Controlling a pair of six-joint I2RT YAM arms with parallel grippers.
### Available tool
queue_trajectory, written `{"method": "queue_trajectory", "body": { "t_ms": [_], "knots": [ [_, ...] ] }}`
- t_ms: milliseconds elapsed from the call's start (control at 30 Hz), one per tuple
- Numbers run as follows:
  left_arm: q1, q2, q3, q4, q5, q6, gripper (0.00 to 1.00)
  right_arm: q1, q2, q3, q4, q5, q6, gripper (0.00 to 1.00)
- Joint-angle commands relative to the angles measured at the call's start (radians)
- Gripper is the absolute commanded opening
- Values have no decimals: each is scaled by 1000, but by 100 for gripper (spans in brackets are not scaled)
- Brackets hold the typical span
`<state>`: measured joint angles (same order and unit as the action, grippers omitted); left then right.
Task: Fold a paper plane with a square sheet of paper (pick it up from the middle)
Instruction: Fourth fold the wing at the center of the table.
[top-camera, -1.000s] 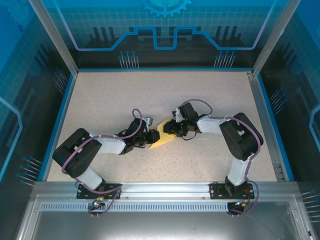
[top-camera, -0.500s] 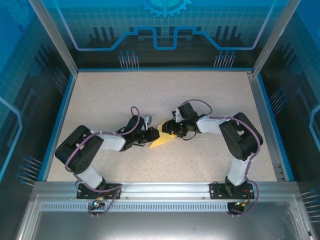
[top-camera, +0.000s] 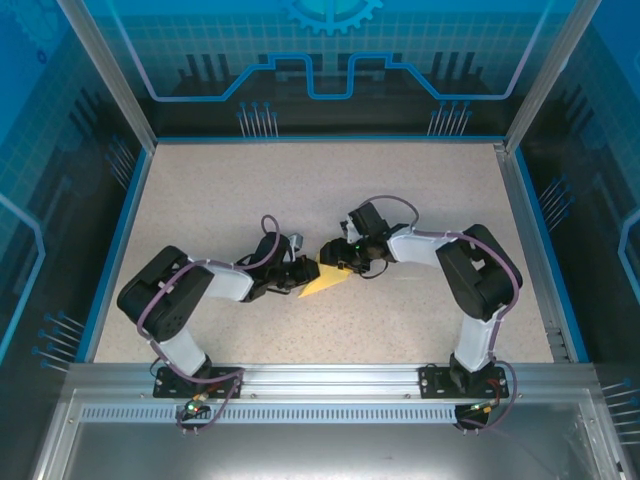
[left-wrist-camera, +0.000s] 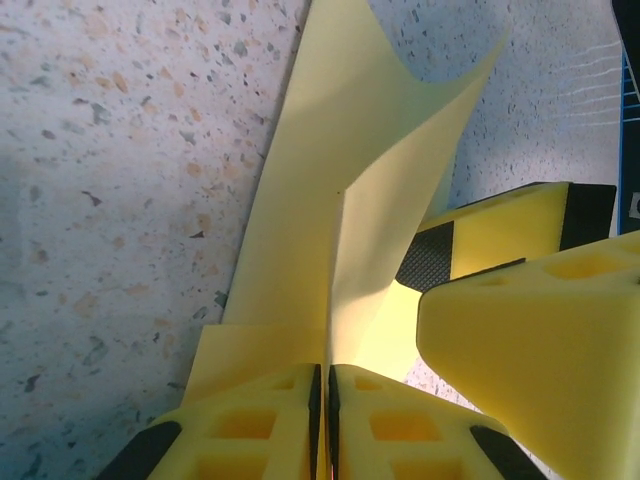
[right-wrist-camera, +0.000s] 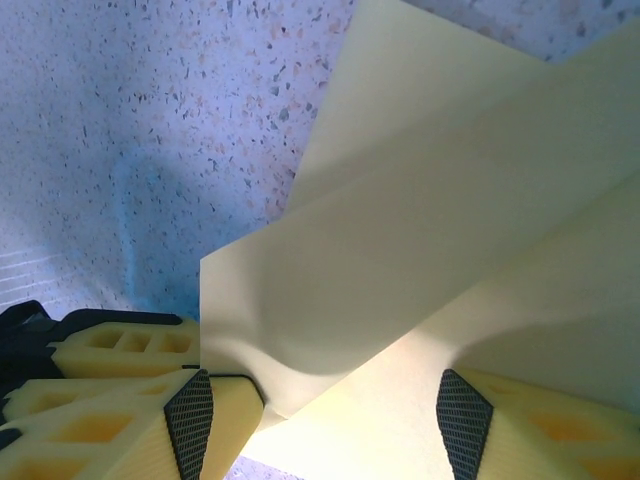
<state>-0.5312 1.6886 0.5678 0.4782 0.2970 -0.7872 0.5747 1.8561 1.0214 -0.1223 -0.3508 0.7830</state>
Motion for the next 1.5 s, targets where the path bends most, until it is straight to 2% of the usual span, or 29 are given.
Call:
{"method": "queue_trajectory", "body": {
  "t_ms": [0, 233, 567, 767, 933, 1067, 1233, 1367, 1467],
  "knots": [
    [21, -10, 15, -15, 26, 7, 16, 13, 42, 16, -136, 115, -21, 65],
    [32, -8, 28, -36, 60, 37, 19, 22, 78, 62, -234, 176, -5, 64],
    [39, -67, 22, -68, 110, 67, 29, 28, 121, 101, -326, 228, 23, 59],
    [39, -163, -8, -128, 80, 103, 39, 33, 138, 111, -353, 249, 39, 56],
    [39, -172, -14, -168, 58, 117, 42, 37, 129, 111, -356, 261, 48, 56],
    [40, -178, -16, -173, 44, 118, 40, 38, 129, 111, -364, 270, 58, 56],
    [39, -202, -45, -60, 107, 102, 28, 39, 129, 112, -372, 277, 64, 56],
    [38, -179, -45, -10, 177, 93, 28, 38, 130, 114, -373, 275, 69, 56],
    [35, -158, -34, -40, 182, 105, 28, 38, 129, 112, -372, 275, 70, 56]
  ]
}}
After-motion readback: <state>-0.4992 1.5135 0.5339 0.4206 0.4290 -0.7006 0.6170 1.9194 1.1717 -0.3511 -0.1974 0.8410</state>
